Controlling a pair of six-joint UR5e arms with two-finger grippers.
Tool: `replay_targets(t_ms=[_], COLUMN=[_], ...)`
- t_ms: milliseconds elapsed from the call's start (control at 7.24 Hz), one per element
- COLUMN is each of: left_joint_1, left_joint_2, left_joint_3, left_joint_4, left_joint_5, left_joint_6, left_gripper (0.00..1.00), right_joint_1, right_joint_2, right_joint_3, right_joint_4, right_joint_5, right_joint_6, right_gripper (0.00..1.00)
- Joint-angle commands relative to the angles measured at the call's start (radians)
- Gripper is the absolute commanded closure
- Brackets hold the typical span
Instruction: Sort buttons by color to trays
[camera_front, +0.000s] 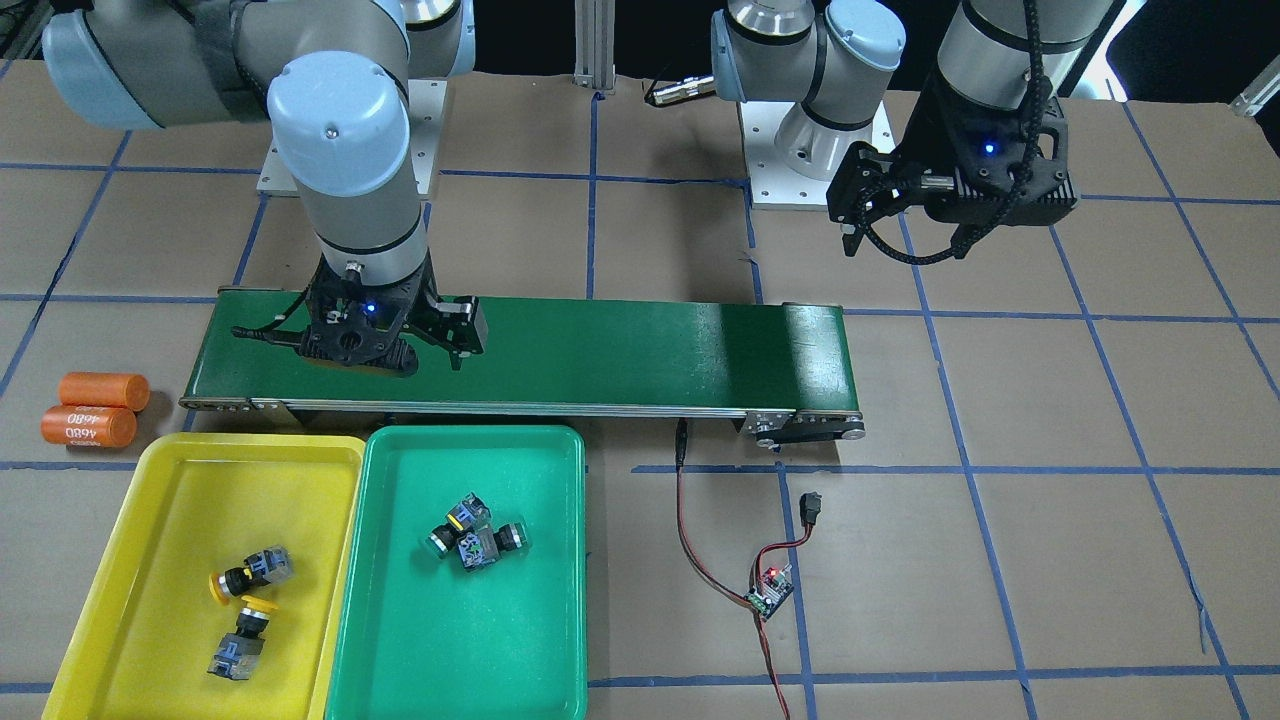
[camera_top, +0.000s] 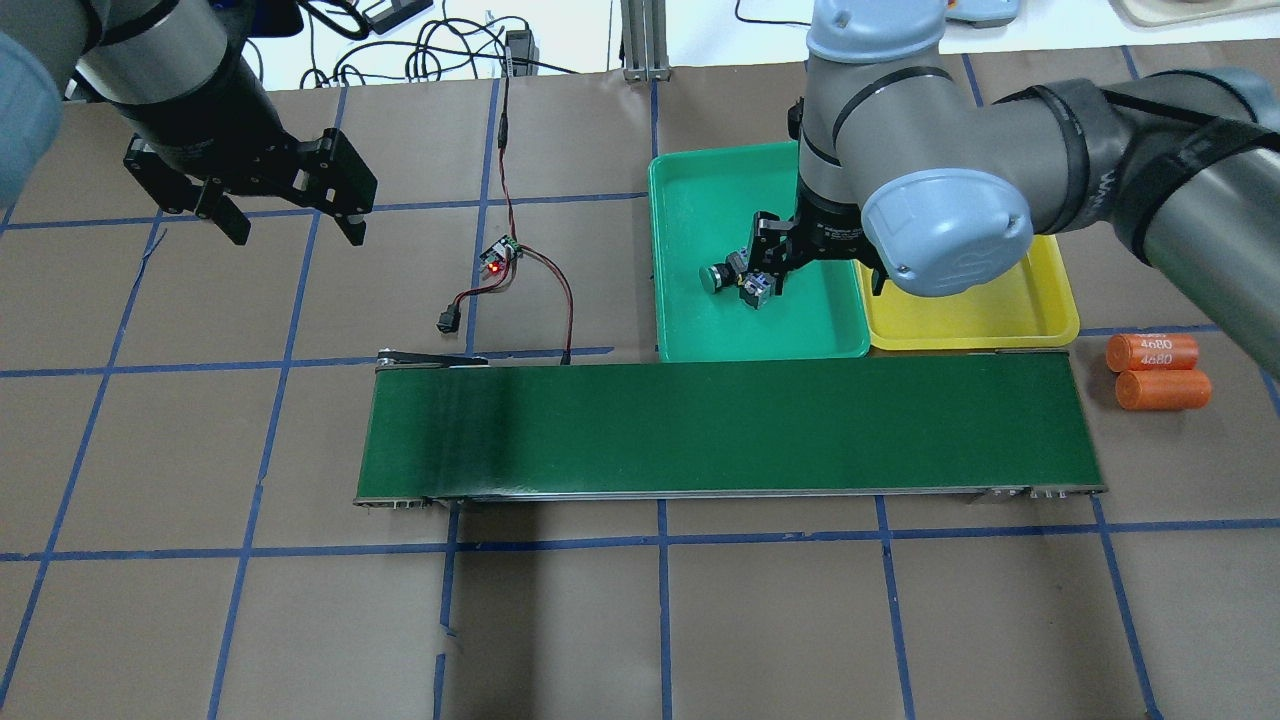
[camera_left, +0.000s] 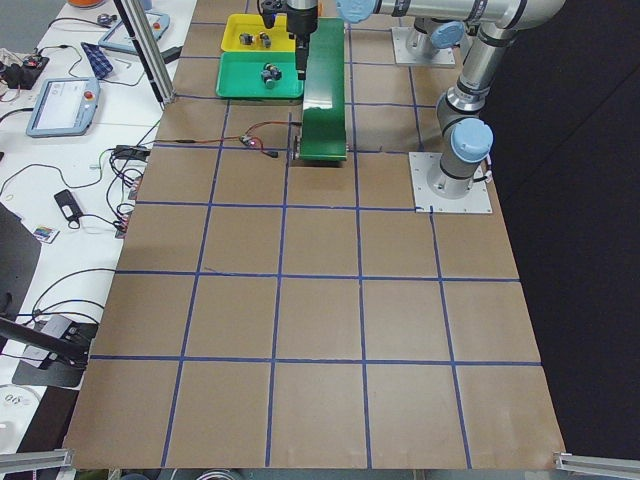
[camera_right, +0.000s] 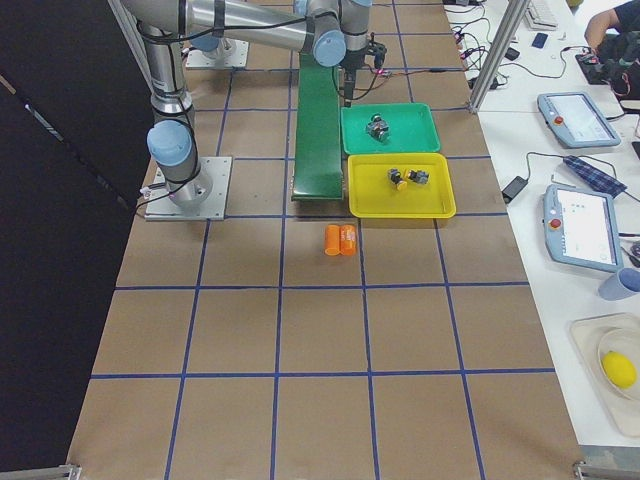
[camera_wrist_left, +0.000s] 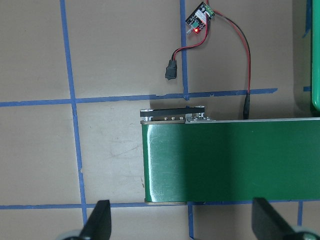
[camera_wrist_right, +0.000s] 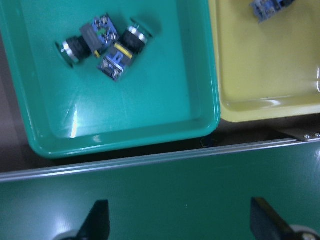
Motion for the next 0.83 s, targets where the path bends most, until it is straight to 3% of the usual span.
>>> replay_targets(t_ms=[0, 138, 276, 691], left_joint_1=[0.0, 0.0, 0.0, 0.0], left_joint_2=[0.001, 0.001, 0.001, -0.006], left_joint_3=[-0.001, -0.001, -0.002, 0.001], left_joint_4=[-0.001, -0.001, -0.001, 0.0], left_joint_5=[0.0, 0.0, 0.0, 0.0], left_joint_6=[0.0, 0.0, 0.0, -0.002], left_gripper=[0.0, 0.0, 0.0, 0.0], right_joint_1=[-0.048, -0.152, -0.226, -0.234], right_joint_2=[-0.093, -0.102, -0.124, -0.188], right_joint_3=[-0.028, -0.028, -0.028, -0.018], right_joint_4=[0.208, 0.282, 0.28, 0.292], right_joint_5=[0.103, 0.1, 0.102, 0.097], right_joint_6=[-0.137, -0.219, -0.229, -0.191], right_gripper=[0.0, 0.0, 0.0, 0.0])
